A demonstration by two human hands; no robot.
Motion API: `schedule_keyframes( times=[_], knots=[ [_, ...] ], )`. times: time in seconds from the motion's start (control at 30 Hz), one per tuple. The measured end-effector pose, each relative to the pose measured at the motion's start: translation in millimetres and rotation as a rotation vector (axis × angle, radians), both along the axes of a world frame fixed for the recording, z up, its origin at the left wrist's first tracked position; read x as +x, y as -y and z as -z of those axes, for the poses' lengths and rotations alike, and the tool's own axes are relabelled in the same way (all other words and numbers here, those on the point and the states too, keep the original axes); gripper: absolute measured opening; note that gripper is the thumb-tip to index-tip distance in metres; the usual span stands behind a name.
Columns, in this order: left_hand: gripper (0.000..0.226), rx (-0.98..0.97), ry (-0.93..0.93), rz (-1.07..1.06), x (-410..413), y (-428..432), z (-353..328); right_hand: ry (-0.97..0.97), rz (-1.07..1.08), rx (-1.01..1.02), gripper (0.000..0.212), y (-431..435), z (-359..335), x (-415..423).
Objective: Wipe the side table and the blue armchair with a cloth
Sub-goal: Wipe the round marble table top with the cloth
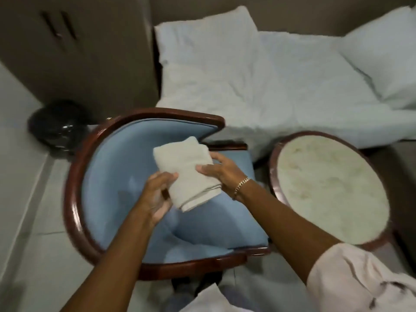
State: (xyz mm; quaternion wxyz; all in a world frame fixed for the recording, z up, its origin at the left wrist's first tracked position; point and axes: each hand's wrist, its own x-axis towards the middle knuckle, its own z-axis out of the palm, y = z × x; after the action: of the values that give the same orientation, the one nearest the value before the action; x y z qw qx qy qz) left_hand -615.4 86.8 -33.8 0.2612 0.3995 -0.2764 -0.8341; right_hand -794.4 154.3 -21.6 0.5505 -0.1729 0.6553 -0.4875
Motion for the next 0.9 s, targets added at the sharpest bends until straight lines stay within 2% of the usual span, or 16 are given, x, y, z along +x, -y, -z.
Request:
schedule_keyframes(
  times=[0.13, 0.23, 0.3, 0.4, 0.5, 0.57, 0.63, 0.67, 0.73, 0.8, 0.83, 0.9],
  knots=[
    [0.041, 0.076, -0.041, 0.157, -106.1, -34.3, 22.0, -0.033, 0.255, -0.009, 0.055, -65.6, 26.8, -81.2],
    [0.054, 0.114, 0.059, 0.181, -184.2, -67.1, 41.8, -0.141, 0.322, 0.025, 0.051, -105.6, 47.1, -147.0],
    [0.052, 0.084, 0.18, 0.175, -238.6, -89.3, 66.6, -0.235, 0.32, 0.06, 0.049, -127.3, 65.8, -194.1],
    [0.031, -0.01, 0.392, 0.154, -318.4, -127.3, 116.8, -0.29, 0.284, 0.14, 0.062, -156.0, 119.7, -273.3],
    [0.041, -0.042, 0.448, 0.092, -389.9, -165.3, 169.4, -0.407, 0.219, 0.218, 0.063, -169.6, 177.2, -356.4],
    [0.059, -0.103, 0.525, 0.136, -417.5, -191.0, 191.9, -0.633, 0.122, 0.323, 0.066, -175.9, 209.1, -399.9],
    [0.065, -0.273, 0.686, 0.271, -432.2, -217.1, 211.5, -0.973, -0.023, 0.462, 0.074, -175.0, 235.9, -432.8],
    [0.066, -0.386, 0.748, 0.352, -436.7, -228.7, 221.1, -1.12, -0.117, 0.441, 0.074, -171.9, 248.5, -441.9],
    [0.071, -0.626, 0.843, 0.568, -443.5, -248.0, 239.2, -1.313, -0.445, 0.302, 0.067, -162.8, 275.2, -443.5],
    [0.075, -0.788, 0.955, 0.772, -451.3, -262.7, 256.8, -1.415, -0.756, 0.248, 0.06, -161.0, 296.3, -437.1],
    [0.075, -0.832, 1.002, 0.817, -455.3, -267.6, 263.3, -1.45, -0.815, 0.238, 0.059, -166.6, 304.0, -437.6],
    [0.075, -0.883, 1.056, 0.752, -463.1, -272.9, 272.5, -1.52, -0.859, 0.128, 0.063, -200.6, 310.2, -451.3]
  ],
)
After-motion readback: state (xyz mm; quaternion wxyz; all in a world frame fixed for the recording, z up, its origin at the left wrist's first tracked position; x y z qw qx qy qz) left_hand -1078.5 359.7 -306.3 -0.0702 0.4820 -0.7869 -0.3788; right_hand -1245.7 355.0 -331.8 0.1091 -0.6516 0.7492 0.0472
